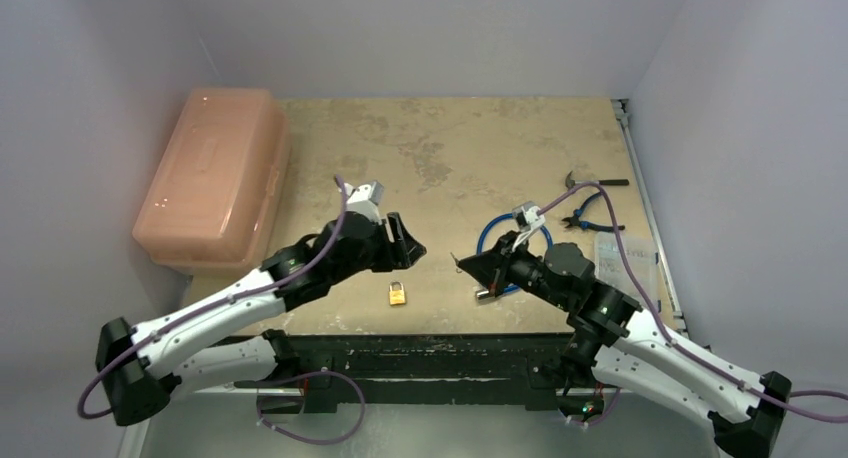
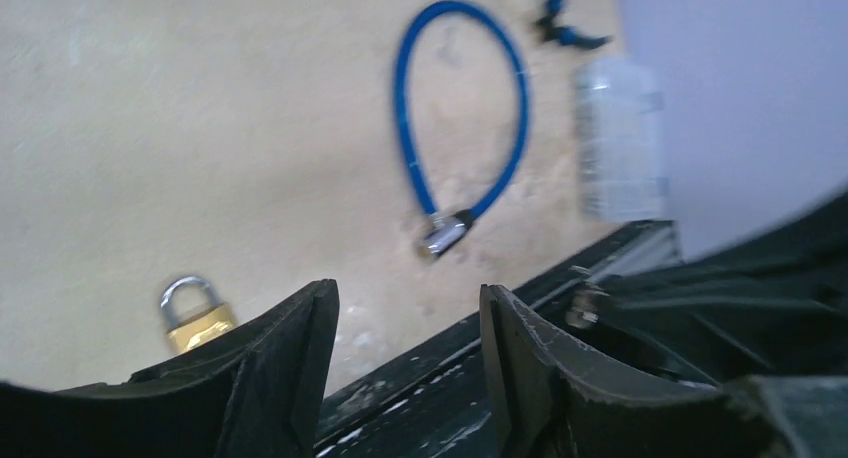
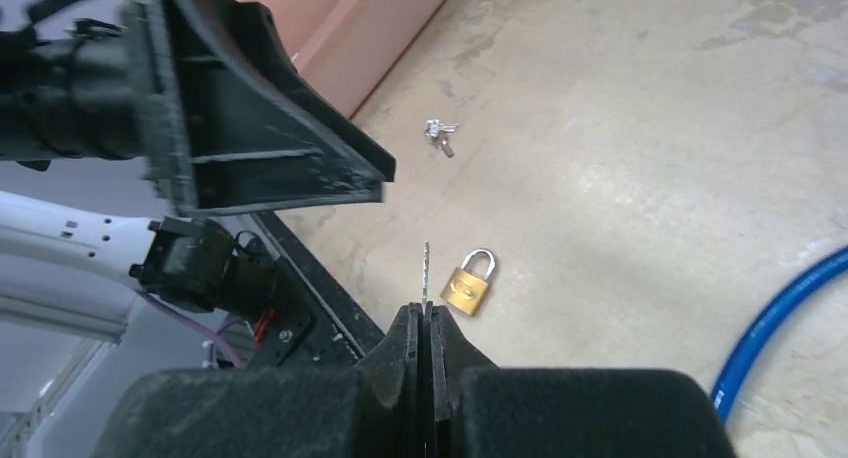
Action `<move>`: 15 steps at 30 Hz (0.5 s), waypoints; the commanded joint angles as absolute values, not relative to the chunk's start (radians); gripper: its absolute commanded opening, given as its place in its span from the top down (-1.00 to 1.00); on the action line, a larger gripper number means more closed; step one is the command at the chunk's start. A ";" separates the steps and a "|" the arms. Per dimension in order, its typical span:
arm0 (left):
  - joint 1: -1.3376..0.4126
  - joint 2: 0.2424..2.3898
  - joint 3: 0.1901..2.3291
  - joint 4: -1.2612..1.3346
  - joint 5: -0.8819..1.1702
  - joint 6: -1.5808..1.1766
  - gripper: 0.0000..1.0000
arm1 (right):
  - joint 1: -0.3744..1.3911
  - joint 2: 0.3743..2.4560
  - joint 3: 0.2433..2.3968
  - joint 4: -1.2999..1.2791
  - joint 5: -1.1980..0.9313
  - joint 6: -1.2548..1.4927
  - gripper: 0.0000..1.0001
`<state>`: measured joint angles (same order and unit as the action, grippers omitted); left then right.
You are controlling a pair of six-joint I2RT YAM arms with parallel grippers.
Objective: Unlock with the key
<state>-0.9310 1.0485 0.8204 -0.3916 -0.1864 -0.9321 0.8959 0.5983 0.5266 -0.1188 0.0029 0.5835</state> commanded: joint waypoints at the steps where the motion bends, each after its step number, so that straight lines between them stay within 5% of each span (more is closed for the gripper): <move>1: -0.935 0.909 0.723 -0.125 -0.062 -0.851 -0.13 | 0.894 0.628 0.539 0.044 -0.104 0.615 1.00; 15: -0.935 0.813 0.649 0.138 0.111 -0.900 0.14 | 0.894 0.706 0.552 0.261 -0.290 0.667 1.00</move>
<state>-0.9318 0.8501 0.6613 0.0086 0.0608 -0.8951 0.8948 0.7059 0.5266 0.1650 -0.2317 0.6472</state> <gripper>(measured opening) 0.447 0.020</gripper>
